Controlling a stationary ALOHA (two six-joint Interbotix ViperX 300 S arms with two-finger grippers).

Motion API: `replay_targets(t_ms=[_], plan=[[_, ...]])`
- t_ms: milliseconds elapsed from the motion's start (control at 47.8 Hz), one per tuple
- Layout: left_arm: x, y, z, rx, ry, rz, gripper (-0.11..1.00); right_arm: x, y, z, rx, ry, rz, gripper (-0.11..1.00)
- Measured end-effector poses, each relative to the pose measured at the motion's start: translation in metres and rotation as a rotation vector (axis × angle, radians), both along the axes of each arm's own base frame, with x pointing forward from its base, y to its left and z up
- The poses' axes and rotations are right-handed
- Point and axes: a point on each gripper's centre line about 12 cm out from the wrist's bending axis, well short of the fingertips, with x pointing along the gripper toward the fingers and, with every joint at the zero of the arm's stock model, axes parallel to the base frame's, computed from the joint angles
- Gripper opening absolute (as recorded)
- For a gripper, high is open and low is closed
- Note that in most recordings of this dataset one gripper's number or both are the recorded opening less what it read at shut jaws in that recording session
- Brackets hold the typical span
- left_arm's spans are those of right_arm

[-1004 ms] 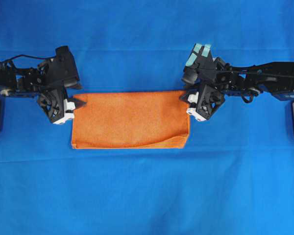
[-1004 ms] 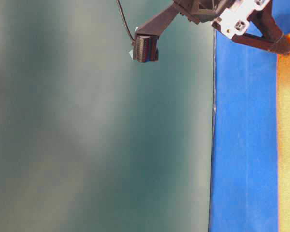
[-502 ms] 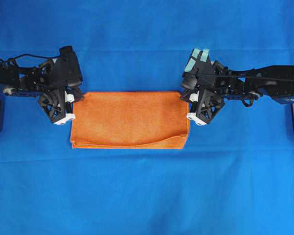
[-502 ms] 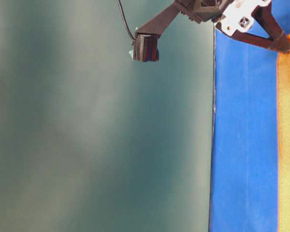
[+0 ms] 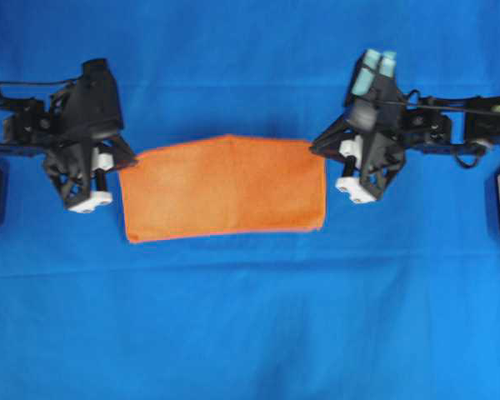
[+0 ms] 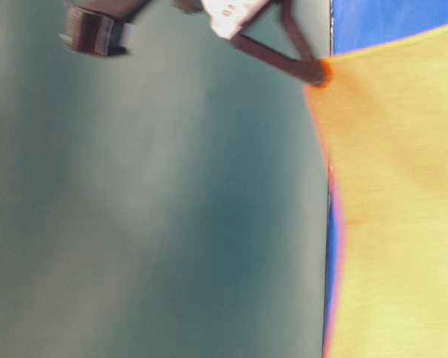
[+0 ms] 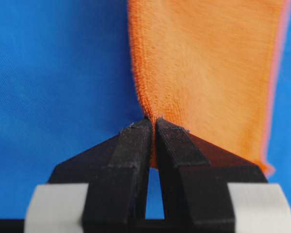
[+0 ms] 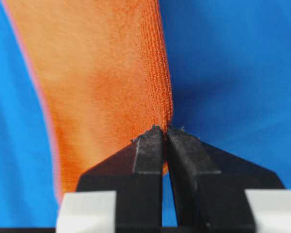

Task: Fold the orange towel.
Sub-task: 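Lift the towel and rotate it vertical, right gripper moving to the far side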

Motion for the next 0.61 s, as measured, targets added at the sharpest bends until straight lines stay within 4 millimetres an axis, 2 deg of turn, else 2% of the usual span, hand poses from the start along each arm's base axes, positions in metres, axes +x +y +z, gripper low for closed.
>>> replay_targets(t_ms=[146,251,481,607], plan=[[-0.010,-0.010,0.028,0.007,-0.062,-0.033,0.01,-0.008,0.001,0.026,-0.023,-0.055,0.010,0.03],[-0.017,-0.013,0.040,0.010,-0.107,-0.043,0.01,-0.011,0.002,0.033,-0.034,-0.074,0.014,0.03],[-0.016,-0.019,0.041,-0.001,-0.134,-0.049,0.01,-0.009,-0.001,0.032,-0.045,-0.072,0.014,0.03],[-0.007,-0.028,0.039,-0.001,-0.172,-0.088,0.01,-0.009,-0.014,0.031,-0.055,-0.074,-0.021,0.03]])
